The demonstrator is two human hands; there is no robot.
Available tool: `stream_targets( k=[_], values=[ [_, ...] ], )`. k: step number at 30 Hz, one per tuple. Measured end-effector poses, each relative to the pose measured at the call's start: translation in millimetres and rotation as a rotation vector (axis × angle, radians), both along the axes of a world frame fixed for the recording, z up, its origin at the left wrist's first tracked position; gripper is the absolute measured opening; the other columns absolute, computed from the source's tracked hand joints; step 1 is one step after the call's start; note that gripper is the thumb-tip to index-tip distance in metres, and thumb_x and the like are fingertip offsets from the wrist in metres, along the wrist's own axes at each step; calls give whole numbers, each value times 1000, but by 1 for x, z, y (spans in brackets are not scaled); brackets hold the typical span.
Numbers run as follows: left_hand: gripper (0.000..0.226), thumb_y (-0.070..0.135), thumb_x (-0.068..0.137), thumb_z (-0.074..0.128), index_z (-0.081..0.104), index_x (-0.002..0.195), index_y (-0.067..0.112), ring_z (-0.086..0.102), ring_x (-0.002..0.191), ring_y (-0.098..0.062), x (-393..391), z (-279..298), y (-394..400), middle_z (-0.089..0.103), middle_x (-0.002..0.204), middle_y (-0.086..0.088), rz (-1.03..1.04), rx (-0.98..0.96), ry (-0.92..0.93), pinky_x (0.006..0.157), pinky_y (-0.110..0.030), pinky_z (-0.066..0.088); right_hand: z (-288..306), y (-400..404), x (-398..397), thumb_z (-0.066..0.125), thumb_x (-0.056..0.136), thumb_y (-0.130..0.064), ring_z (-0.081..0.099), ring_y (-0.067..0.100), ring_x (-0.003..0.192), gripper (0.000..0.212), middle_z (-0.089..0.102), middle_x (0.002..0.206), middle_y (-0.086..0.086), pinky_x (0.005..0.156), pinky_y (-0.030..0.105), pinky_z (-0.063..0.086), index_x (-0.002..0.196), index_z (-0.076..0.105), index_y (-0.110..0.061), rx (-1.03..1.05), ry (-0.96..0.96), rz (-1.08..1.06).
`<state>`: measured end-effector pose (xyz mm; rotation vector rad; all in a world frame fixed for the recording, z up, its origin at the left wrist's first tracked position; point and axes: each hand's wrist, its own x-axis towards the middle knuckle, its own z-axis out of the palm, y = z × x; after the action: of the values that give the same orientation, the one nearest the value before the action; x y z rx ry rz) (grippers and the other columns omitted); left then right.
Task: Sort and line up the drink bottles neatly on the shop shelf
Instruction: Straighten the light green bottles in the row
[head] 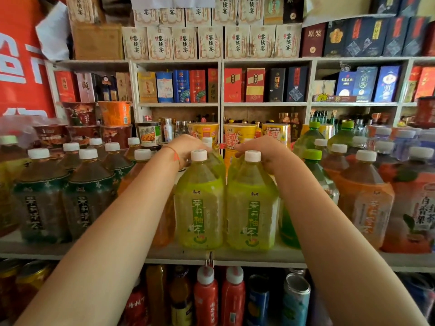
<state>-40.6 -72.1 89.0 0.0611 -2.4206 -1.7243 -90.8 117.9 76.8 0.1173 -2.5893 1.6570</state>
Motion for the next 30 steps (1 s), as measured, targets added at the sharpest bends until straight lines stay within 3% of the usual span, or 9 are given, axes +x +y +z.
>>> stream_targets(
  k=[4,8,13,15,18,21,25,27,30],
  values=[
    [38,8,91,72,65,128,3,61,79,-16,-4,-4,-2,66,104,-9,-10,3,63,71,-25,52,-1,2,9,88,54,-44,68,30,109,72,71,118,12,97,45,54,113,72,-7,-69,67,71],
    [37,10,92,72,66,127,3,61,75,-12,-4,-2,-7,66,90,-2,-17,-42,84,59,-22,55,4,3,23,73,87,-41,58,21,120,41,67,123,3,101,38,48,116,74,-12,95,131,48],
    [28,9,92,71,68,120,3,65,64,-10,8,-2,-9,65,87,-3,-59,-19,73,47,-15,53,3,4,23,77,82,-47,62,23,113,45,68,120,4,101,44,50,109,76,-12,100,112,30],
    [15,16,95,69,68,107,7,66,64,-10,10,0,-9,66,86,-4,-45,-13,46,53,-20,56,0,4,21,79,76,-51,68,22,104,51,73,112,4,94,45,55,108,74,-12,26,84,18],
    [12,29,99,60,66,94,19,67,85,-16,13,4,-9,70,100,-6,55,-31,99,80,-32,56,-1,8,32,70,83,-45,68,21,99,45,74,102,8,91,42,55,113,70,-11,-150,114,-11],
    [18,28,100,55,71,99,22,63,83,-4,34,-1,10,70,98,6,183,-172,453,73,-19,54,0,21,55,55,97,-25,63,16,91,26,72,99,8,78,31,49,111,73,-11,-99,444,-68],
    [24,23,102,52,74,104,13,66,80,-15,69,-28,67,74,92,-2,32,-505,902,68,-29,52,-6,50,80,49,98,-16,59,8,72,22,67,89,-6,58,15,42,108,69,-16,110,855,-288],
    [27,27,99,54,72,112,13,65,100,-19,68,-45,94,72,109,-5,0,-723,963,80,-30,53,-15,64,80,49,98,-15,57,12,83,22,64,97,-3,61,12,37,111,66,-12,235,893,-371],
    [32,30,95,58,69,120,13,54,122,-29,56,-68,117,62,126,-13,144,-913,937,94,-42,49,-33,81,82,53,99,-24,60,17,92,24,60,102,-3,73,24,50,119,57,-13,226,730,-338]
  ],
)
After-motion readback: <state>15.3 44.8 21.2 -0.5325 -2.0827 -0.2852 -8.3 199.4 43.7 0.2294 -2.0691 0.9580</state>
